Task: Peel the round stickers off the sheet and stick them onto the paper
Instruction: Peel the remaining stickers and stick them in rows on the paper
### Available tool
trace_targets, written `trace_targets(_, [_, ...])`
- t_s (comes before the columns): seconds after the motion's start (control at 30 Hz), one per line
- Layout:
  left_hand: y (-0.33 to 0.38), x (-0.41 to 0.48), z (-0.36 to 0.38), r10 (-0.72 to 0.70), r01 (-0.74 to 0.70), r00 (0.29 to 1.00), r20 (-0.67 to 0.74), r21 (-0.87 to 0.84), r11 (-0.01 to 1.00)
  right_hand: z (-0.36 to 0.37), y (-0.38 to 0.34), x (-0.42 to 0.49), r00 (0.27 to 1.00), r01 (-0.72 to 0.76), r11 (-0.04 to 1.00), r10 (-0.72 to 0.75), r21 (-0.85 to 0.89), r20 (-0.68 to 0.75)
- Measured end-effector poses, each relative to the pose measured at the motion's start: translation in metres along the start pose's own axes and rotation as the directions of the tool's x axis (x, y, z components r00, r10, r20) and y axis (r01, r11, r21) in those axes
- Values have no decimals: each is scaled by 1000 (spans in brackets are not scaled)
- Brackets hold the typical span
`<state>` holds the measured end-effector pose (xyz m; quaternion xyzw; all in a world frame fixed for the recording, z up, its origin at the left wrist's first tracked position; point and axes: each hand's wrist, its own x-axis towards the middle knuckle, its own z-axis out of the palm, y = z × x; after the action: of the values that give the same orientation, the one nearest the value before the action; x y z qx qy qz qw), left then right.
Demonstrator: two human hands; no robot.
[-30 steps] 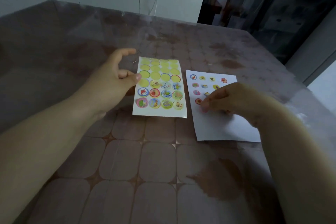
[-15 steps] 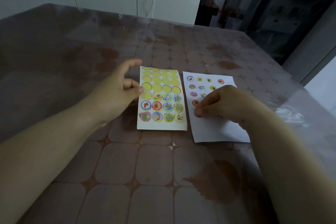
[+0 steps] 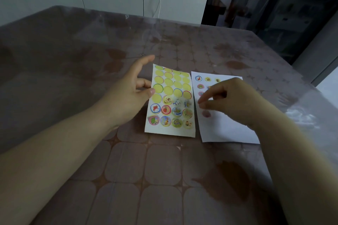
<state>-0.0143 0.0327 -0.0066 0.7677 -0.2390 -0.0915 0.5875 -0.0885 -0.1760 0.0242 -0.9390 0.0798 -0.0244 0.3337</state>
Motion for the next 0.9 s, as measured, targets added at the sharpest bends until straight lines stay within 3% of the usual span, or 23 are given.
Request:
trace_targets(0.1, [2, -1, 1, -8, 8, 1000, -2, -18, 1000, 15, -12, -1, 977, 181, 978, -168, 102, -128])
trace_targets(0.23, [6, -5, 5, -22, 23, 1000, 12, -94, 995, 45, -18, 1, 942, 295, 955, -290, 5, -171])
trace_targets(0.4, [5, -5, 6, -36, 39, 998, 44, -68, 997, 56, -17, 3, 942, 298, 954, -298, -24, -153])
trace_targets(0.73, [3, -8, 5, 8, -48, 993, 116, 345, 937, 55, -12, 6, 967, 240, 967, -231, 88, -108])
trace_targets(0.9, [3, -9, 3, -17, -33, 994, 111, 436, 899, 51, -10, 8, 975, 224, 952, -216, 210, -60])
